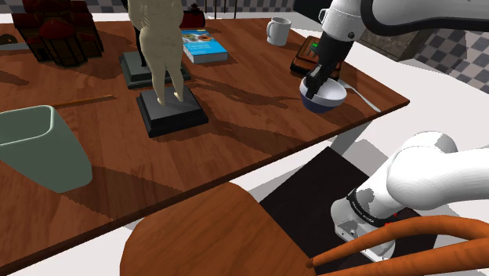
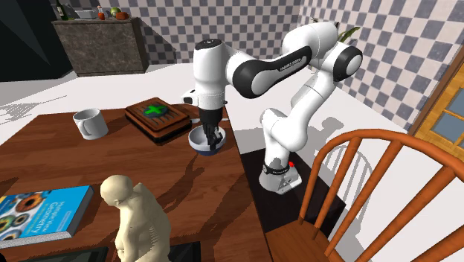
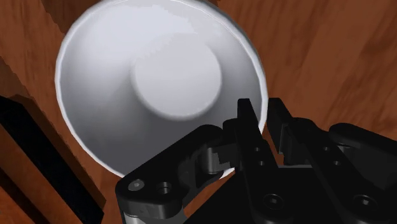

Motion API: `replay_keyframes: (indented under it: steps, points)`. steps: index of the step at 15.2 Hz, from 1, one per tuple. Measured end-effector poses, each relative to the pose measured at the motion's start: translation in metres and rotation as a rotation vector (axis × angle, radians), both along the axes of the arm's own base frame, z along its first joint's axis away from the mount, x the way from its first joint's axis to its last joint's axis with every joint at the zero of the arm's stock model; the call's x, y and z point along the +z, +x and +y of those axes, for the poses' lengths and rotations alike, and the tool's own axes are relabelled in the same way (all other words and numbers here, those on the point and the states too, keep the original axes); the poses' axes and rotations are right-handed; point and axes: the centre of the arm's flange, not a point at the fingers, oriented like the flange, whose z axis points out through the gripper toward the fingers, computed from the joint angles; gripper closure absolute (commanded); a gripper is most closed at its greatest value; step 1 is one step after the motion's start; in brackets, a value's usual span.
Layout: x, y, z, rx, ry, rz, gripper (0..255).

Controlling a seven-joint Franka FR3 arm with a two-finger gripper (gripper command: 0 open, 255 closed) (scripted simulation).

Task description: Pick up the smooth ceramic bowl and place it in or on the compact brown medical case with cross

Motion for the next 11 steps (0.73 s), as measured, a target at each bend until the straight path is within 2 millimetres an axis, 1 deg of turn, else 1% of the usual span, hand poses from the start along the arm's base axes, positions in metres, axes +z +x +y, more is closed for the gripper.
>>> replay_keyframes:
  steps: [3,11]
  points:
    - [0.011,0.0,0.0,0.0,0.0,0.0,255]
    - [0.052,0.001,0.0,0.0,0.0,0.0,255]
